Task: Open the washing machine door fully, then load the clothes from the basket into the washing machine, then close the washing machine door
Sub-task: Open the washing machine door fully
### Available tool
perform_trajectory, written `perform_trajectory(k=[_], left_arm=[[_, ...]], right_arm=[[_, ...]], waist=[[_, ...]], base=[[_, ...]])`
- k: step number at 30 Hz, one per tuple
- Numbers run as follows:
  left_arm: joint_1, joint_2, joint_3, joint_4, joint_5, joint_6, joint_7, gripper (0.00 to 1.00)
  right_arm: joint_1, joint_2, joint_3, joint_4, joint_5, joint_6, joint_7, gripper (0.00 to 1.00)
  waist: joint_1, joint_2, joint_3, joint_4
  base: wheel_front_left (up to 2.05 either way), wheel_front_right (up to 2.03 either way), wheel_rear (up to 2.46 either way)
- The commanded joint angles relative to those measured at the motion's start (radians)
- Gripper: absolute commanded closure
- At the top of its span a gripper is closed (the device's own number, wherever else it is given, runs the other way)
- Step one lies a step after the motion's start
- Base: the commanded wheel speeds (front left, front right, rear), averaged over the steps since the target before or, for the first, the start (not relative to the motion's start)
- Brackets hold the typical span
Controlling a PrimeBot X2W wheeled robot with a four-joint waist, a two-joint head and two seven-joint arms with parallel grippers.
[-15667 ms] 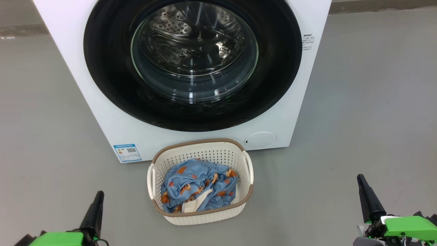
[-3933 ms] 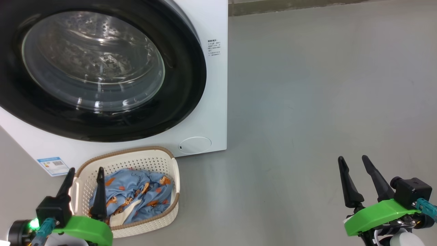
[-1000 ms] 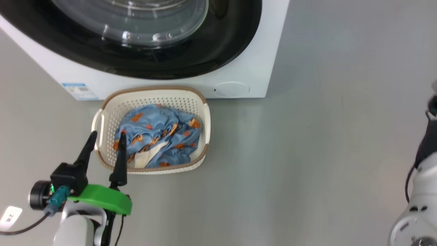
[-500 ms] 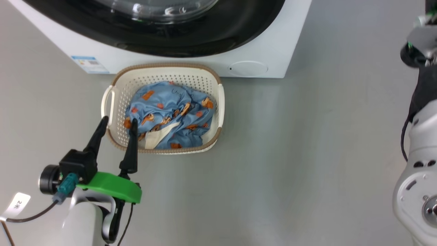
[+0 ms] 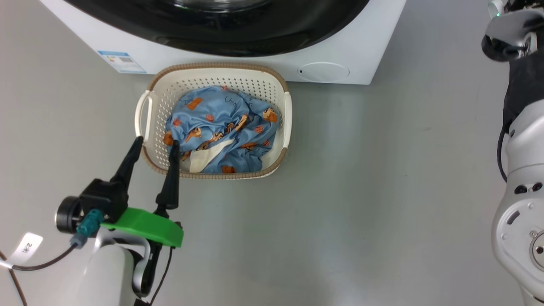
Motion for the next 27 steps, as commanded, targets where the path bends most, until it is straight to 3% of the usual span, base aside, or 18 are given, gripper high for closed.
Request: perform_trajectory(k=[1, 18, 27], left_arm=[[-0.026, 0.021, 0.023, -0.029, -0.012, 0.004, -0.006, 0.0], [-0.061, 0.021, -0.022, -0.051, -0.058, 0.03, -0.006, 0.0], [-0.066, 0.021, -0.031, -0.05, -0.071, 0.035, -0.006, 0.0]], right_arm=[[-0.058, 0.015, 0.028, -0.018, -0.007, 0.002, 0.01, 1.0], [-0.134, 0.015, 0.189, 0.054, 0.029, 0.002, 0.037, 1.0], [-0.156, 0.015, 0.223, 0.1, 0.021, 0.002, 0.006, 1.0]], waist=[[0.0, 0.0, 0.01, 0.006], [0.0, 0.0, 0.068, 0.031], [0.0, 0.0, 0.086, 0.041]], base=[[0.0, 0.0, 0.0], [0.0, 0.0, 0.0], [0.0, 0.0, 0.0]])
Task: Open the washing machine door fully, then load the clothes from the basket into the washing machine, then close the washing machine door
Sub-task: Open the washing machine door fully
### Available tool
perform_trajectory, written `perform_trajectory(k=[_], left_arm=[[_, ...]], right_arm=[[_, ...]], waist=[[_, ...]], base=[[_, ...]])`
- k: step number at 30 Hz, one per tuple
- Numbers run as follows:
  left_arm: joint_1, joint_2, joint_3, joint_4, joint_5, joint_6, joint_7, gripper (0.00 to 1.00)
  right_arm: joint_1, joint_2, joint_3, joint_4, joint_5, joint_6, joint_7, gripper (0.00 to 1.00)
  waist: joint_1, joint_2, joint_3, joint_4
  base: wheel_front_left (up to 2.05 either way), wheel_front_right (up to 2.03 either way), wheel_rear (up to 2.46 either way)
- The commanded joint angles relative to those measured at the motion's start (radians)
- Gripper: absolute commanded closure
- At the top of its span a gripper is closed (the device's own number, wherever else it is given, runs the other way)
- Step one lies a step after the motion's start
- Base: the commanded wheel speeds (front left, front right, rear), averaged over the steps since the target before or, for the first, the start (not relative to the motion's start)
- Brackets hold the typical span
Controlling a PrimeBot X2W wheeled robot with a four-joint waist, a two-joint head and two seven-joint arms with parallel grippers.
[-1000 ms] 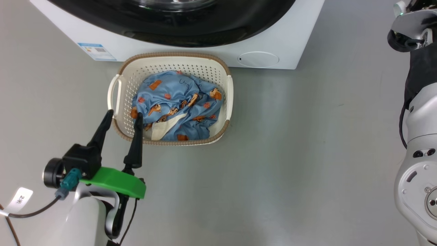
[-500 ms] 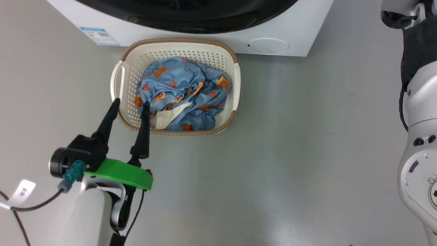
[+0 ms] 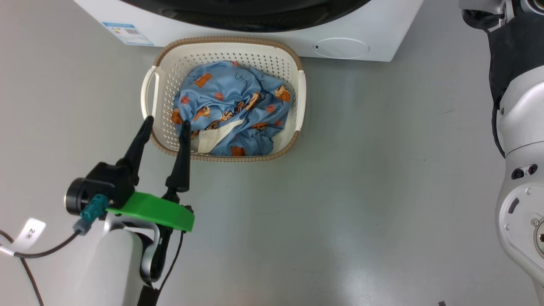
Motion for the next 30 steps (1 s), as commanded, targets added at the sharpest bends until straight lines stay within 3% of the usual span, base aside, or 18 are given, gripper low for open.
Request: perform_trajectory(k=[1, 30], left_arm=[[-0.011, 0.027, 0.027, -0.025, -0.012, 0.007, -0.006, 0.0], [-0.029, 0.027, -0.016, -0.043, -0.052, 0.033, -0.006, 0.0]], right_arm=[[-0.044, 0.021, 0.012, -0.014, 0.002, 0.002, -0.008, 1.0], [-0.139, 0.02, -0.086, 0.069, -0.101, 0.002, -0.027, 1.0]], waist=[[0.0, 0.0, 0.004, 0.004], [0.0, 0.0, 0.064, 0.054]], base=[[0.0, 0.0, 0.0], [0.0, 0.0, 0.0]])
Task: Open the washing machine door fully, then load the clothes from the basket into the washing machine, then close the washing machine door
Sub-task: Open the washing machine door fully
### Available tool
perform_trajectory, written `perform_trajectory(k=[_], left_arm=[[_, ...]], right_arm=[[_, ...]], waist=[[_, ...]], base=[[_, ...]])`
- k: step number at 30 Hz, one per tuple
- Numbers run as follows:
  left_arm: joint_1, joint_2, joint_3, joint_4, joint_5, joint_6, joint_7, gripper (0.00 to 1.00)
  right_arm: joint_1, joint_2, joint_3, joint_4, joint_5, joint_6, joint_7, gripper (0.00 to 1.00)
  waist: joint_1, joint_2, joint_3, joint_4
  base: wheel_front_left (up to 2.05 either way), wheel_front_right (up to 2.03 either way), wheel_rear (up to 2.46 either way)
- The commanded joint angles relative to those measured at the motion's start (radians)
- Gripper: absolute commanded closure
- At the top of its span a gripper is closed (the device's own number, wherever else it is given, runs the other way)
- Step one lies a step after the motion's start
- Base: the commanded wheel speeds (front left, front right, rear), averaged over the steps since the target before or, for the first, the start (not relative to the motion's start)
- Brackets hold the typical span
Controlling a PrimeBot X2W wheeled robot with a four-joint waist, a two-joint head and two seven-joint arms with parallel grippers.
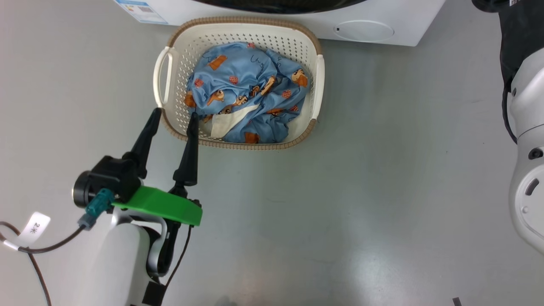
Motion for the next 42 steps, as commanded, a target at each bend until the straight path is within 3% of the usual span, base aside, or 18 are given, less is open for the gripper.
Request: perform_trajectory(k=[1, 15, 26, 42], left_arm=[[-0.008, 0.027, 0.028, -0.026, -0.007, 0.008, -0.006, 0.0], [-0.013, 0.027, 0.026, -0.029, -0.003, 0.01, -0.006, 0.0], [-0.004, 0.027, 0.044, -0.035, 0.012, 0.003, -0.006, 0.0], [0.008, 0.027, 0.048, -0.041, 0.012, -0.008, -0.006, 0.0]], right_arm=[[-0.045, 0.024, 0.002, -0.018, -0.015, 0.002, 0.006, 1.0], [-0.061, 0.019, -0.039, 0.001, -0.041, 0.002, 0.158, 1.0], [0.027, 0.02, -0.064, -0.056, -0.065, 0.002, 0.272, 1.0], [0.028, 0.025, -0.166, -0.12, -0.126, 0.002, 0.254, 1.0]], waist=[[-0.0001, -0.0001, 0.004, 0.001], [-0.0001, -0.0001, 0.0, -0.001], [-0.0001, -0.0001, -0.026, -0.017], [-0.0001, -0.0001, -0.006, 0.001]], base=[[0.0, 0.0, 0.0], [0.0, 0.0, 0.0], [0.0, 0.0, 0.0], [0.0, 0.0, 0.0]])
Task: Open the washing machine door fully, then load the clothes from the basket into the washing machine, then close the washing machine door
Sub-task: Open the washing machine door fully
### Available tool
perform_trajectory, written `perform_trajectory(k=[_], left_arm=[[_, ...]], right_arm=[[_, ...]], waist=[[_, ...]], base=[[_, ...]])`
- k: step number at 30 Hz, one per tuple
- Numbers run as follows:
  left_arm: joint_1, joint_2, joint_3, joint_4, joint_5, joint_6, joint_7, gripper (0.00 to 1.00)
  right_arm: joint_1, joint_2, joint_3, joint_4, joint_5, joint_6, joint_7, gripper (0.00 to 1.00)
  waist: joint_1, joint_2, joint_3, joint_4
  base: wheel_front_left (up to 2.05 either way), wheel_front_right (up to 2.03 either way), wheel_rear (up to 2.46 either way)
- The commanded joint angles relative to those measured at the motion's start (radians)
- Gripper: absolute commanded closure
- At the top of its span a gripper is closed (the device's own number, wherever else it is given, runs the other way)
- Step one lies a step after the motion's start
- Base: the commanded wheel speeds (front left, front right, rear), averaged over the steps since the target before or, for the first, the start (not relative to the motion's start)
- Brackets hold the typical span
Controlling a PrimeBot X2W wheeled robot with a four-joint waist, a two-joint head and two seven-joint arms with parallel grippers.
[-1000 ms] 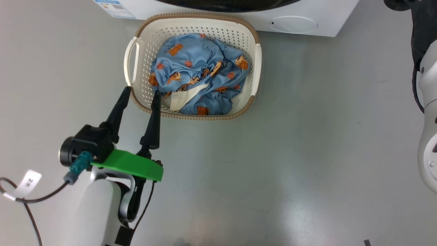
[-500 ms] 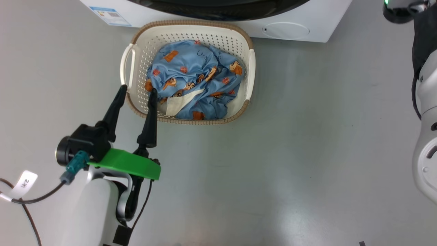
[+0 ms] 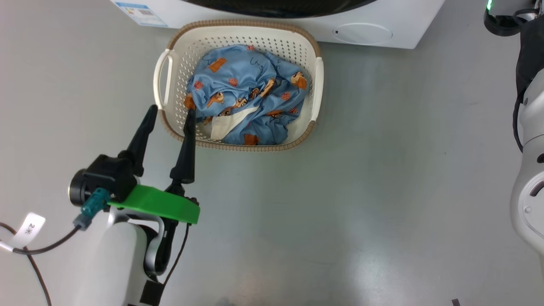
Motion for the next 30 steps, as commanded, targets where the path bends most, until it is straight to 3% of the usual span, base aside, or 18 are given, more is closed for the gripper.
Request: perform_trajectory(k=[1, 16, 30], left_arm=[[0.007, 0.028, 0.035, -0.028, 0.008, -0.004, -0.006, 0.0], [-0.004, 0.028, 0.018, -0.034, -0.007, 0.007, -0.006, 0.0], [-0.005, 0.028, 0.03, -0.054, 0.006, 0.007, -0.006, 0.0]], right_arm=[[-0.037, 0.028, 0.0, -0.031, -0.014, 0.002, 0.001, 1.0], [-0.079, 0.029, 0.041, 0.013, 0.007, 0.002, 0.015, 1.0], [-0.02, 0.029, 0.116, 0.014, 0.05, 0.002, 0.162, 1.0]], waist=[[0.0, -0.0001, 0.009, 0.005], [0.0, -0.0001, 0.019, 0.029], [0.0, -0.0001, 0.004, 0.008]], base=[[0.0, 0.0, 0.0], [0.0, 0.0, 0.0], [0.0, 0.0, 0.0]])
